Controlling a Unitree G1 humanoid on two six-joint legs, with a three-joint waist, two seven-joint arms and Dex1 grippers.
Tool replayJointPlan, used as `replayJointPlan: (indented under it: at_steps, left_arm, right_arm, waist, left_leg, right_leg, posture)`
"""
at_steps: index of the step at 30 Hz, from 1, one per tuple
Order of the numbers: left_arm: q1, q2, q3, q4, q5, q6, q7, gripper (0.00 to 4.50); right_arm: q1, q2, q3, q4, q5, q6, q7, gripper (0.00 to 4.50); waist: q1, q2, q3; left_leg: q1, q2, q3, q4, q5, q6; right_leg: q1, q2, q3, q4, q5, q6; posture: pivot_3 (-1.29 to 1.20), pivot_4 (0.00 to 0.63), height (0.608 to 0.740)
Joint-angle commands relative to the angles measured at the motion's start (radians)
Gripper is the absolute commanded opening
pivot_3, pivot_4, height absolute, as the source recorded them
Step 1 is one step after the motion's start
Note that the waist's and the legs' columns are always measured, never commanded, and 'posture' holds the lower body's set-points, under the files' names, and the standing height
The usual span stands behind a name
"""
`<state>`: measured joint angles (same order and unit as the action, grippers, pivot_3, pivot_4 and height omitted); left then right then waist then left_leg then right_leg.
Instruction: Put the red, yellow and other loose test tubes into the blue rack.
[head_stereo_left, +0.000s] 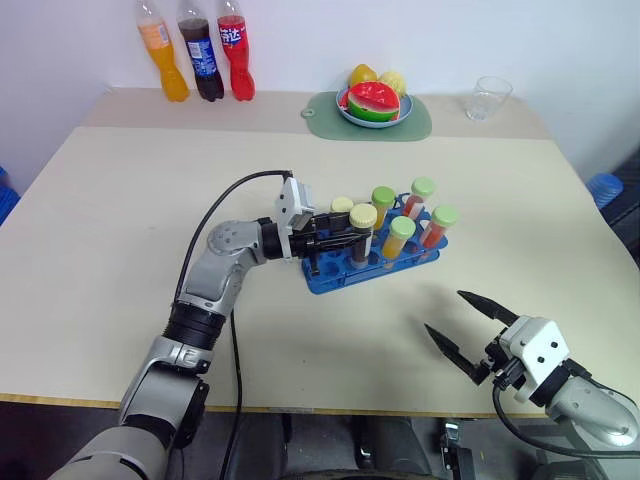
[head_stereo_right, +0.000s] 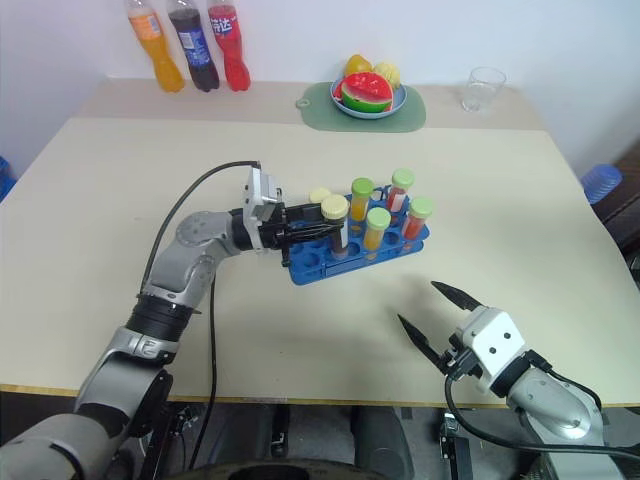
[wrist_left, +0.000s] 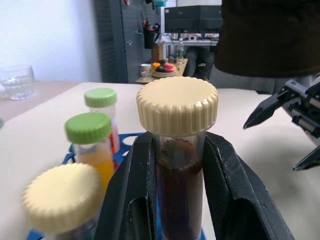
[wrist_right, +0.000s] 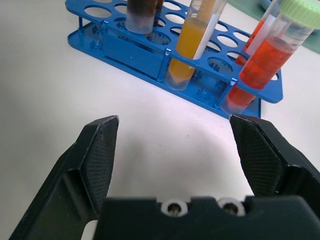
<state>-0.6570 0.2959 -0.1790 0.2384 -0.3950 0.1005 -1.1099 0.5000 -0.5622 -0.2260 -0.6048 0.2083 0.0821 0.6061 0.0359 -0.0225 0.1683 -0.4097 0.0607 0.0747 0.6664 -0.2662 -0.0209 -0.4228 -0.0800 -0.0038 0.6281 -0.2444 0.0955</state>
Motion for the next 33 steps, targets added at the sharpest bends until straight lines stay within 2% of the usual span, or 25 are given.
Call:
replayJointPlan:
  at_steps: [1,13,20,28,32,33]
  left_arm:
    - [-0.016,0.003,0.008,0.004,0.018,-0.001,-0.008,0.74]
    - [0.005,0.043,0.013,-0.028,0.004,0.03,-0.07,0.74]
    - [0.0,0.019,0.002,-0.002,0.03,-0.001,-0.066,0.74]
    - [0.004,-0.001,0.001,0.032,0.057,-0.03,-0.069,0.74]
    - [0.008,0.004,-0.003,0.026,0.037,0.016,-0.105,0.74]
    - [0.011,0.009,-0.001,0.009,0.002,0.063,-0.137,1.23]
  right_arm:
    - [0.001,0.02,-0.003,-0.037,-0.013,-0.017,-0.023,3.93]
    - [-0.017,0.033,0.007,-0.02,-0.026,-0.022,-0.031,3.93]
    - [-0.024,0.027,0.003,-0.013,-0.022,-0.024,-0.024,3.93]
    - [0.038,0.016,-0.064,-0.041,0.017,-0.03,0.013,3.93]
    - [0.062,0.017,-0.096,-0.053,0.031,-0.028,0.024,3.93]
    - [0.062,0.017,-0.098,-0.053,0.031,-0.027,0.025,3.93]
  waist:
    - [0.0,0.0,0.0]
    - [-0.001,0.0,0.0]
    - [-0.001,0.0,0.0]
    - [0.0,0.0,0.0]
    - [-0.001,0.0,0.0]
    - [-0.002,0.0,0.0]
  left_leg:
    - [0.0,0.0,0.0,0.0,0.0,0.0]
    - [0.0,0.0,0.0,0.0,0.0,0.0]
    - [0.0,0.0,0.0,0.0,0.0,0.0]
    - [0.0,0.0,0.0,0.0,0.0,0.0]
    - [0.0,0.0,0.0,0.0,0.0,0.0]
    - [0.0,0.0,0.0,0.0,0.0,0.0]
  right_leg:
    - [0.0,0.0,0.0,0.0,0.0,0.0]
    - [0.0,0.0,0.0,0.0,0.0,0.0]
    - [0.0,0.0,0.0,0.0,0.0,0.0]
    - [0.0,0.0,0.0,0.0,0.0,0.0]
    - [0.0,0.0,0.0,0.0,0.0,0.0]
    - [0.0,0.0,0.0,0.0,0.0,0.0]
  posture:
    - [0.0,0.15,0.74]
    - [0.0,0.15,0.74]
    - [0.0,0.15,0.74]
    - [0.0,0.15,0.74]
    - [0.0,0.15,0.74]
    - [0.0,0.15,0.74]
